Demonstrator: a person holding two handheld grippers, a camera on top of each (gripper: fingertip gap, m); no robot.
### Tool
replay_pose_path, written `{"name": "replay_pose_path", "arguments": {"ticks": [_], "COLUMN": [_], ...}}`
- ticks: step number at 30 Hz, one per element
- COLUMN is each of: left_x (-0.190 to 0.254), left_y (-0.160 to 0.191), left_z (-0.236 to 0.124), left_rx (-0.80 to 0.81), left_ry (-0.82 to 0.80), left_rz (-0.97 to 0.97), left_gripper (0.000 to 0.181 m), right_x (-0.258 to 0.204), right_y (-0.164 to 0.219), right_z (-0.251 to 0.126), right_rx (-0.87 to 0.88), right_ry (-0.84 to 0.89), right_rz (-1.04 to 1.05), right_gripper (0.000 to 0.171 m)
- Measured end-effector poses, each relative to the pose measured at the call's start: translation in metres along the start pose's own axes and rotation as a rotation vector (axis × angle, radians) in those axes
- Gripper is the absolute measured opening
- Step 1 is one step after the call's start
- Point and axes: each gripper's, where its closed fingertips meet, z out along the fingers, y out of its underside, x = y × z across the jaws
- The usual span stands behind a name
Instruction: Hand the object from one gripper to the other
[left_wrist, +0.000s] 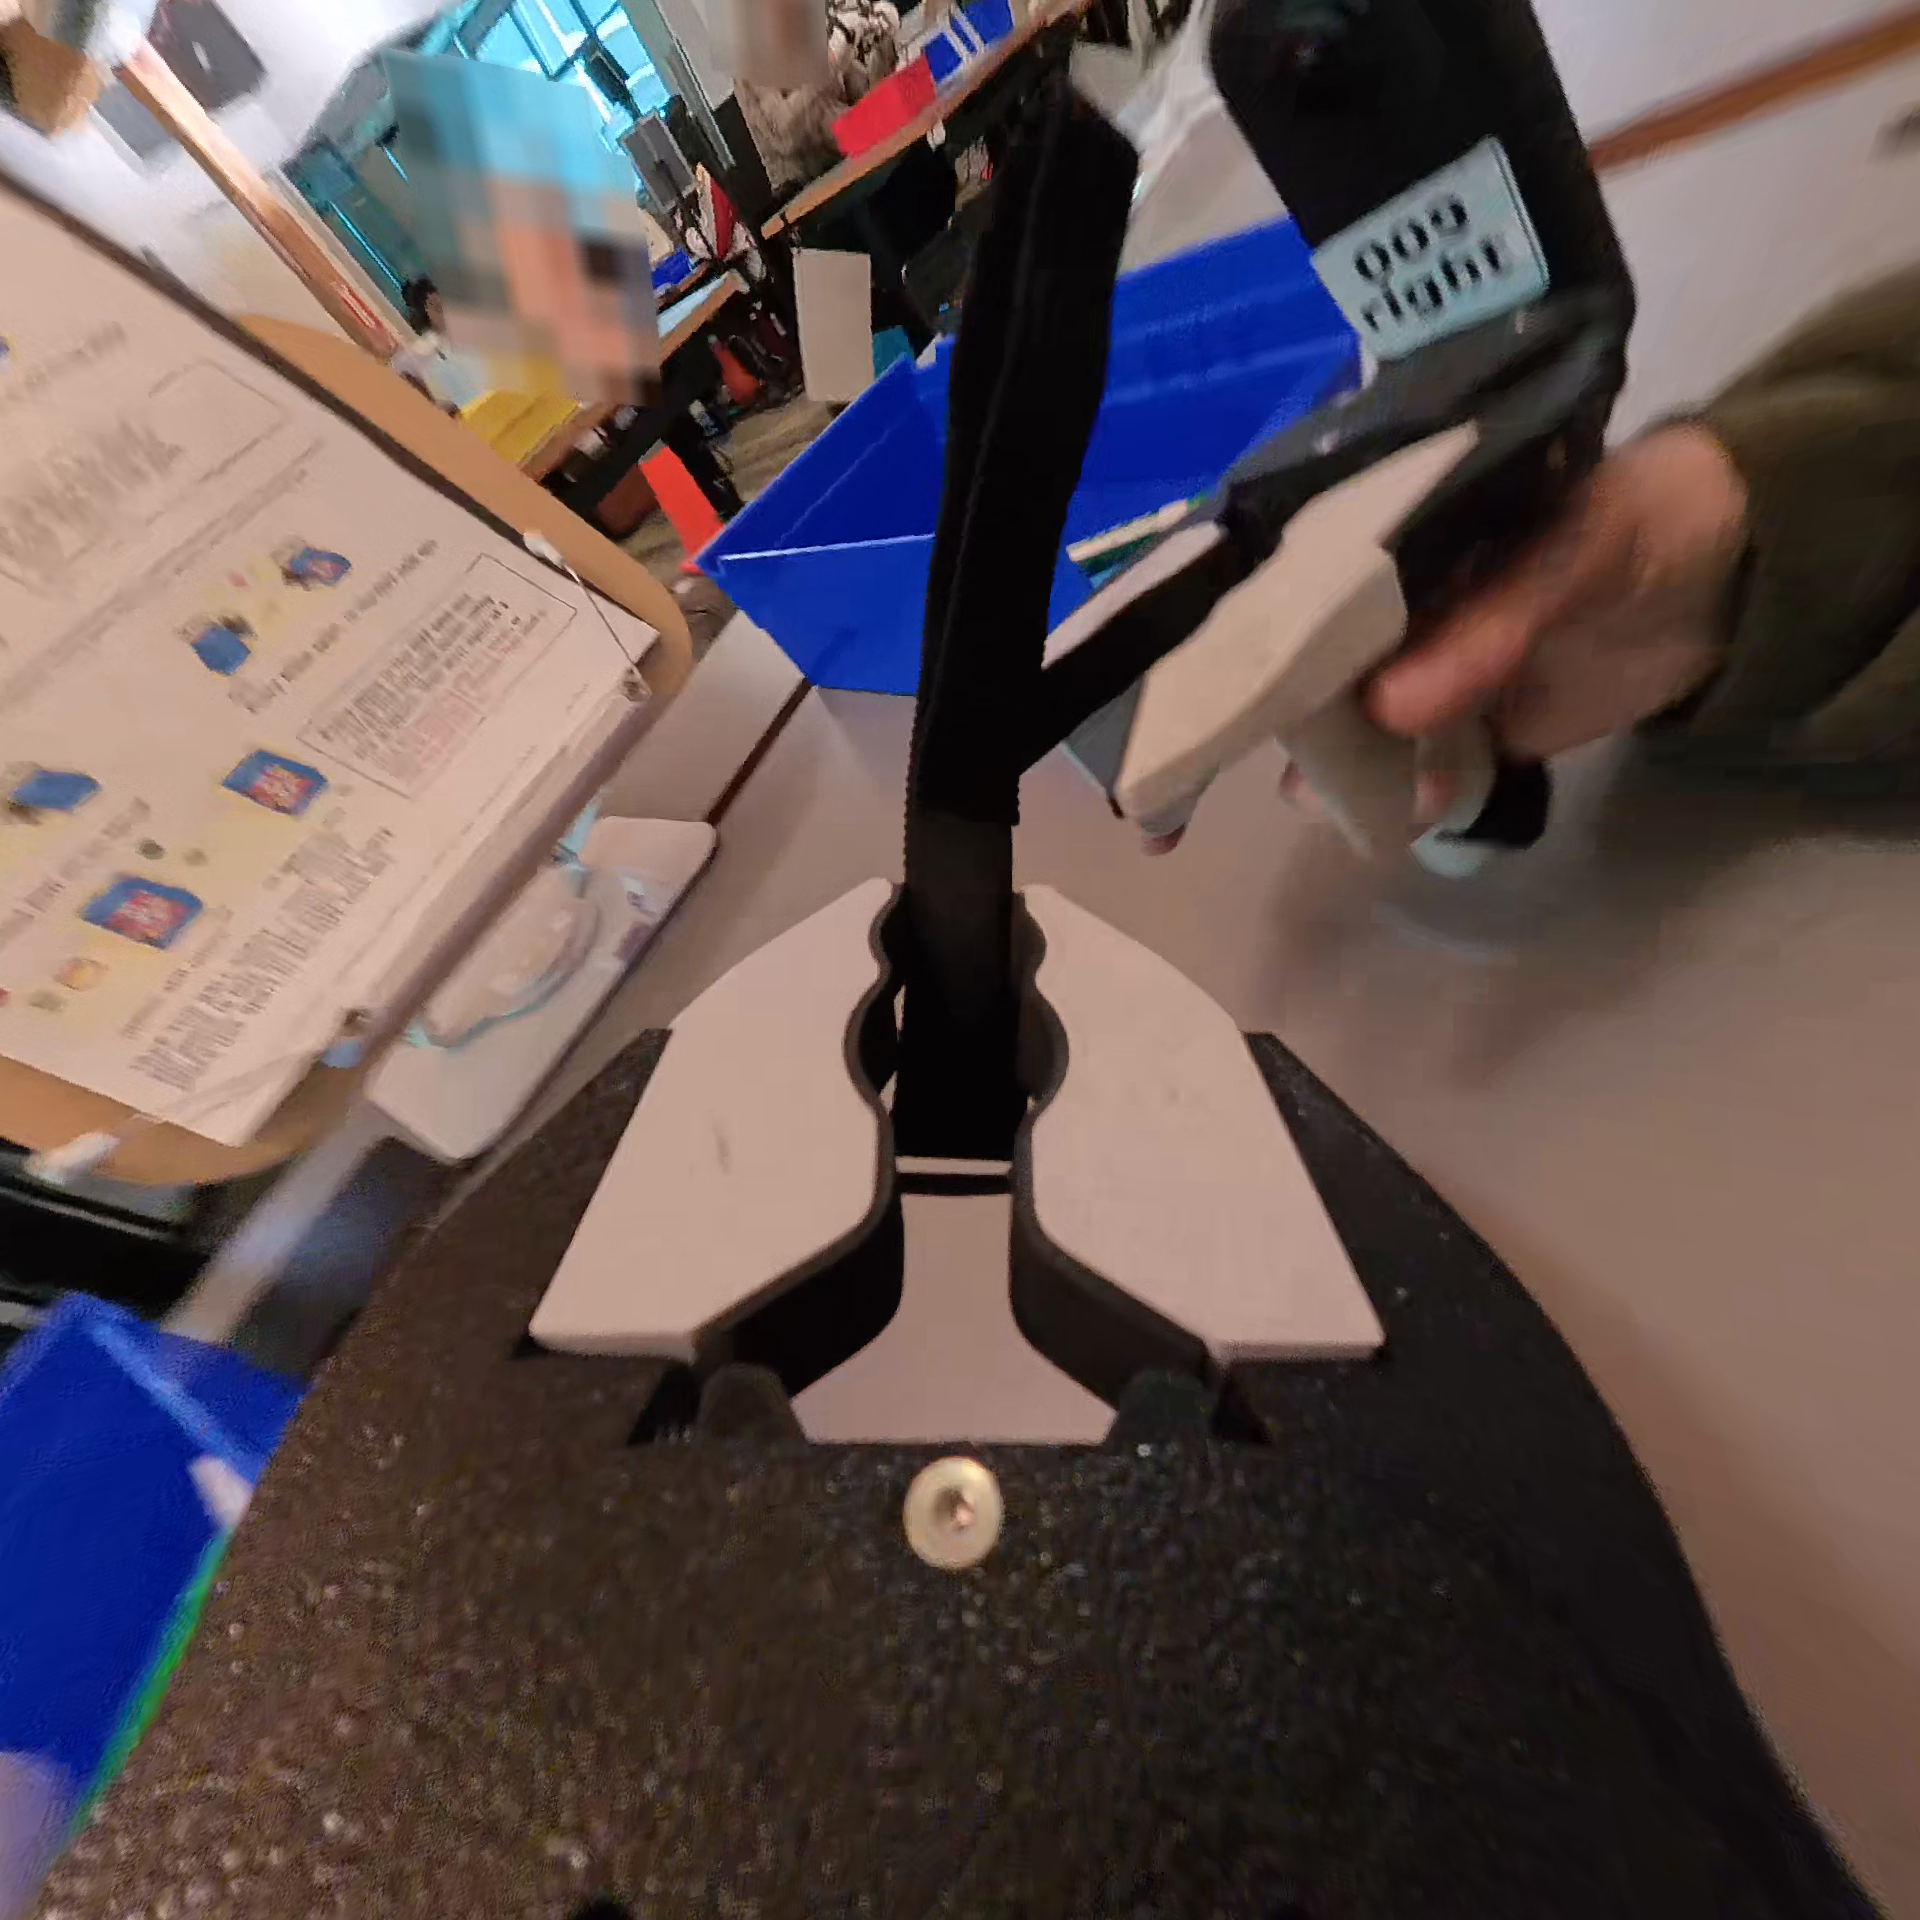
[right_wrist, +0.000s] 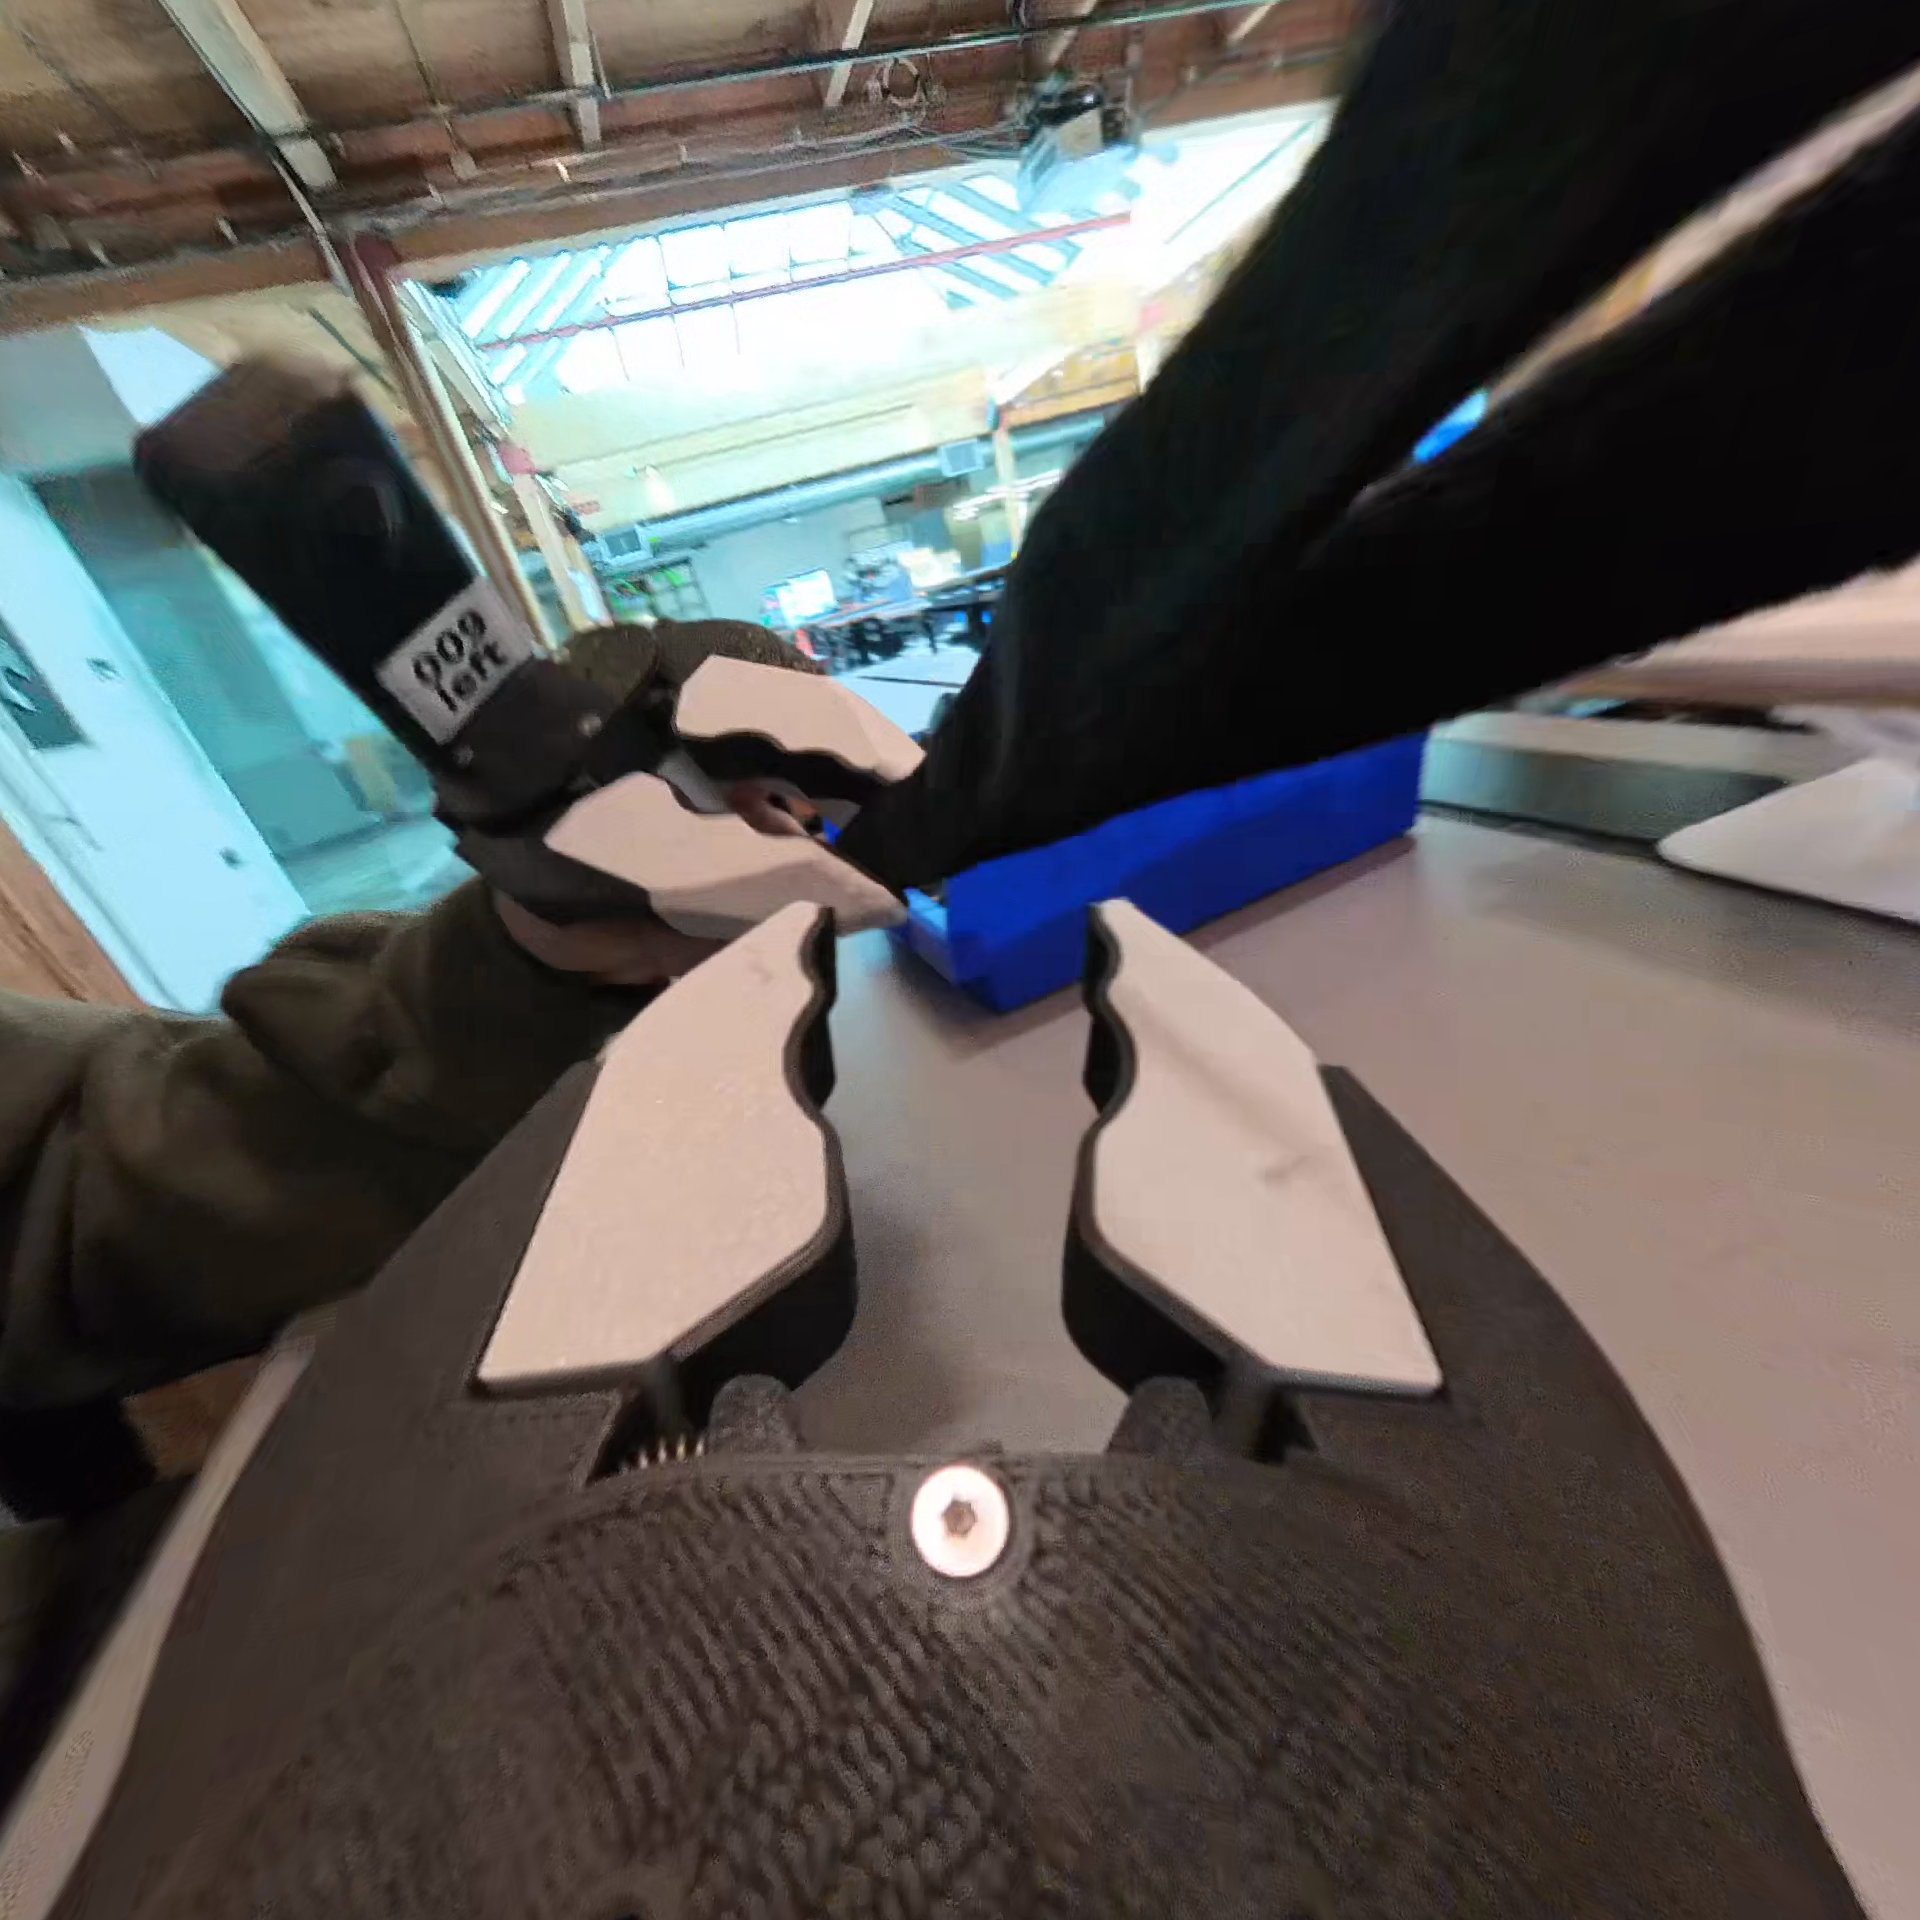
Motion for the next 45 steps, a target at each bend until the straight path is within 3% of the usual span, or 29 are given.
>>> {"name": "replay_pose_path", "arguments": {"ticks": [5,9,12,15,20,25,28,32,36,40,45], "left_x": [-0.007,-0.008,-0.003,0.008,0.019,0.009,-0.005,0.014,0.019,0.014,0.005], "left_y": [-0.005,-0.007,-0.007,-0.014,-0.025,-0.016,-0.016,-0.022,-0.007,0.001,-0.004], "left_z": [-0.011,-0.021,-0.020,-0.018,-0.018,-0.014,-0.013,-0.005,0.008,0.013,0.010], "left_rx": [0.070,0.094,0.067,0.059,0.063,0.032,0.002,-0.079,-0.219,-0.269,-0.193], "left_ry": [0.143,0.249,0.281,0.334,0.383,0.264,0.061,-0.004,-0.089,-0.155,-0.168], "left_rz": [-0.425,-0.621,-0.674,-0.719,-0.727,-0.625,-0.332,0.075,0.303,0.369,0.239], "left_gripper": [0.018,0.018,0.018,0.018,0.018,0.029,0.036,0.036,0.027,0.012,0.001], "right_x": [0.023,0.030,0.012,0.000,0.010,0.018,0.029,0.038,0.034,0.029,0.024], "right_y": [-0.009,-0.026,-0.026,-0.019,-0.022,-0.015,-0.006,0.003,0.005,0.007,0.006], "right_z": [-0.006,-0.018,-0.011,-0.004,-0.010,-0.010,-0.012,-0.013,-0.011,-0.007,-0.006], "right_rx": [-0.005,-0.025,-0.042,-0.060,-0.083,-0.189,-0.299,-0.384,-0.385,-0.356,-0.275], "right_ry": [0.266,0.467,0.476,0.479,0.547,0.559,0.585,0.605,0.583,0.552,0.480], "right_rz": [-0.349,-0.787,-1.111,-1.261,-1.241,-1.256,-1.254,-1.210,-1.211,-1.162,-1.057], "right_gripper": [0.077,0.085,0.079,0.056,0.007,0.005,0.005,0.005,0.005,0.005,0.006]}}
